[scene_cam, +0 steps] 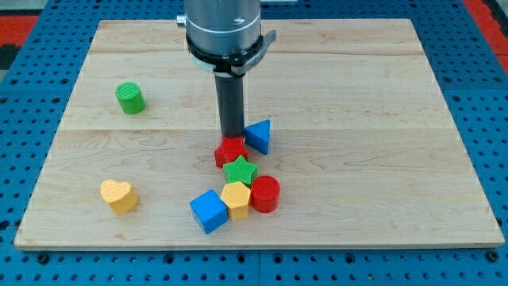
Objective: Place the blue triangle towards right of red star
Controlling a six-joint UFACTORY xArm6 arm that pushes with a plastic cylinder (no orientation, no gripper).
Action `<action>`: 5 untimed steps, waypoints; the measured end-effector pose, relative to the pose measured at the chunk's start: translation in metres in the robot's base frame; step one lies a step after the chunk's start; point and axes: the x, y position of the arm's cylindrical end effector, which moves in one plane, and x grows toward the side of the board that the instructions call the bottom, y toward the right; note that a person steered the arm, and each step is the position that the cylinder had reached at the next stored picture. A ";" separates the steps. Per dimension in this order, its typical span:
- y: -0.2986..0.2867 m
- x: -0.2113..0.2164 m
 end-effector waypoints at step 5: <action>0.077 -0.003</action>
